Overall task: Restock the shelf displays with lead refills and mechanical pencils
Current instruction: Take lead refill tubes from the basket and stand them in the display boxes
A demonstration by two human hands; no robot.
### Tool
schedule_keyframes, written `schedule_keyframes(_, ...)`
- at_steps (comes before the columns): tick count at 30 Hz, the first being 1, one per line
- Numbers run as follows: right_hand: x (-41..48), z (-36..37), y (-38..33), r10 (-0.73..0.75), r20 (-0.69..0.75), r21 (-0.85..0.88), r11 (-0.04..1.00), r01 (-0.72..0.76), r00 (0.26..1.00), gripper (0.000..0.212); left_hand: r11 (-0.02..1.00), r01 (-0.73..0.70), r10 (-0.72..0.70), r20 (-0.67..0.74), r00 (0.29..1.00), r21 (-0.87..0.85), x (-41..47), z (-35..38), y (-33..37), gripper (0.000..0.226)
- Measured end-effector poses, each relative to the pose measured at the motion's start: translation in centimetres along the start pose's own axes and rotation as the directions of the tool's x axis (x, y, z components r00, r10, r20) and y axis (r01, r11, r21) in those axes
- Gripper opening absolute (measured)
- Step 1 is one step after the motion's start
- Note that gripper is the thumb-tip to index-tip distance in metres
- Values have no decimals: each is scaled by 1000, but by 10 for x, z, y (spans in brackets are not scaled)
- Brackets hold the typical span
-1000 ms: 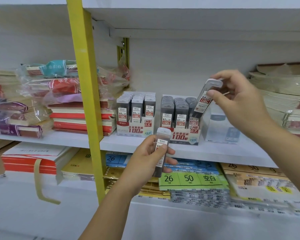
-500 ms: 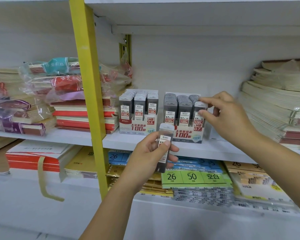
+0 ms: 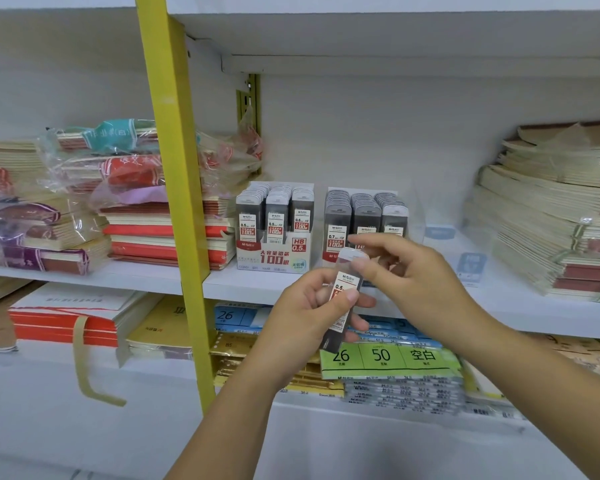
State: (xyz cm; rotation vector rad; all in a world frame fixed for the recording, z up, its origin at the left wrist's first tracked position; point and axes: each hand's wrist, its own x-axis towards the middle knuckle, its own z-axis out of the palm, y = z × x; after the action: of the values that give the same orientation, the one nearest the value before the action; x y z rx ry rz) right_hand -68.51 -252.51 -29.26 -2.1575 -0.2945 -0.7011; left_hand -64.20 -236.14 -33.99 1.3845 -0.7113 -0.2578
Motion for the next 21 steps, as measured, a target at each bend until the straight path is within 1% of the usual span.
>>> schedule_keyframes(2, -1, 2, 0, 33, -16, 66, 997, -32, 999, 28, 1000, 15, -15, 10, 1000, -7, 1, 1, -2, 18)
schedule_keyframes(6, 2, -7, 1, 94, -103, 242, 968, -66, 990, 23, 997, 72, -71, 23, 997, -17, 3, 0, -3, 19)
schedule_keyframes(7, 2, -10, 3, 115, -103, 283, 956, -82, 988, 22, 996, 86, -85, 21, 996, -14, 4, -1, -4, 18)
schedule_keyframes(9, -1, -11, 5, 152, -58, 340, 932, -123, 987, 24, 995, 97, -97, 22, 995, 4, 5, -1, -6, 17)
schedule_keyframes(12, -14, -7, 11, 150, -14, 341, 930, -136, 989, 32, 995, 95, -97, 34, 995, 38, 5, 1, -11, 16)
schedule_keyframes(16, -25, -9, 16, 120, -39, 334, 937, -100, 992, 36, 992, 76, -79, 26, 997, 98, 7, 6, -17, 16)
schedule_keyframes(18, -25, -13, 14, 104, -58, 318, 945, -80, 993, 36, 988, 48, -46, -12, 999, 150, 9, 8, -17, 18)
schedule_keyframes(21, -17, -18, 5, 42, -104, 278, 961, -12, 994, 38, 965, -29, 69, -147, 987, 260, 10, 2, -15, 19)
